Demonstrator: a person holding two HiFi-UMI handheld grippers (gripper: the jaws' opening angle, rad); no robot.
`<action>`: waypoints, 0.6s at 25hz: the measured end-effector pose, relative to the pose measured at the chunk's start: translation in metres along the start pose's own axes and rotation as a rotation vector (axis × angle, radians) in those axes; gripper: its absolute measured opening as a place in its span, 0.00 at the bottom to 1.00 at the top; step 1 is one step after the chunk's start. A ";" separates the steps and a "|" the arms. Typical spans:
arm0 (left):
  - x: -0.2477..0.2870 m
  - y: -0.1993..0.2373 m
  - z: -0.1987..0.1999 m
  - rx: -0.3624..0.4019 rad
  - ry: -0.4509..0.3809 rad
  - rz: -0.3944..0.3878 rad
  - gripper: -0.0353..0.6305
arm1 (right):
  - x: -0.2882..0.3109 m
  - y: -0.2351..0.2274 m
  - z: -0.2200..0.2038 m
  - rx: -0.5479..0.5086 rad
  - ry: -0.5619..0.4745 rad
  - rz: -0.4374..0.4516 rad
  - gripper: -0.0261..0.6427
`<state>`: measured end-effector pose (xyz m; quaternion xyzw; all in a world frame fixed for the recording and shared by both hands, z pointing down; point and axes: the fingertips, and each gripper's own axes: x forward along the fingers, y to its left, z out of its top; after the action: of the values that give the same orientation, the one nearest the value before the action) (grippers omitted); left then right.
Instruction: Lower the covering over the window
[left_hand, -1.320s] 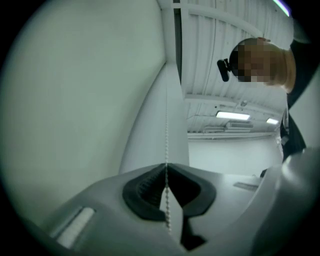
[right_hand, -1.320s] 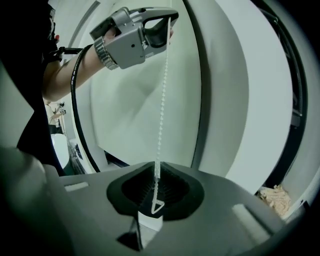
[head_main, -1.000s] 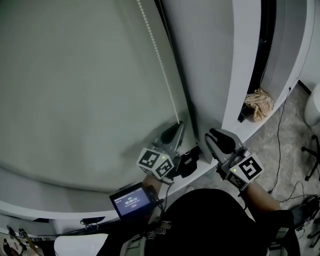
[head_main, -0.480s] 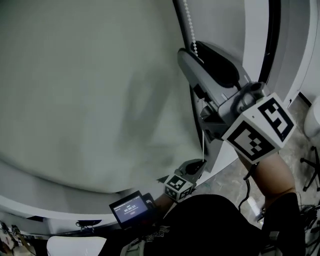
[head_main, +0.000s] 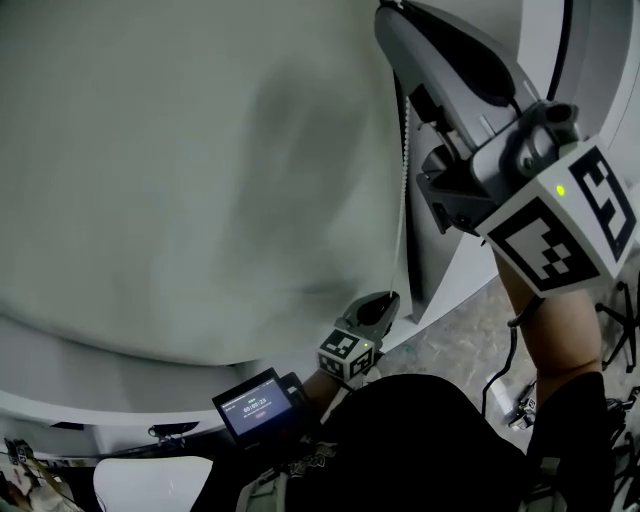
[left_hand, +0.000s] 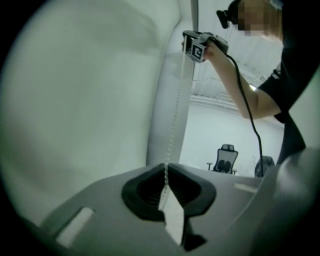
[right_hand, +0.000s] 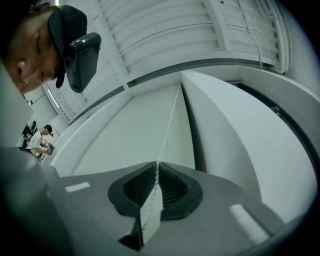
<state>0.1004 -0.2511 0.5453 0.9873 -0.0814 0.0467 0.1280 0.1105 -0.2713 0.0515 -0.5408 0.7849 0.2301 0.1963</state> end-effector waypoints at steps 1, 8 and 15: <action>0.001 0.004 -0.001 -0.039 0.001 0.007 0.08 | 0.000 0.001 -0.001 0.016 -0.002 0.013 0.07; 0.016 -0.038 -0.036 -0.096 0.105 -0.091 0.09 | -0.053 0.020 -0.039 0.146 0.081 0.100 0.08; 0.038 -0.059 -0.039 -0.108 0.114 -0.179 0.09 | -0.100 0.004 -0.111 0.281 0.221 0.066 0.07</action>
<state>0.1454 -0.1902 0.5727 0.9781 0.0122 0.0865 0.1890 0.1339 -0.2578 0.1990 -0.5040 0.8434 0.0638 0.1751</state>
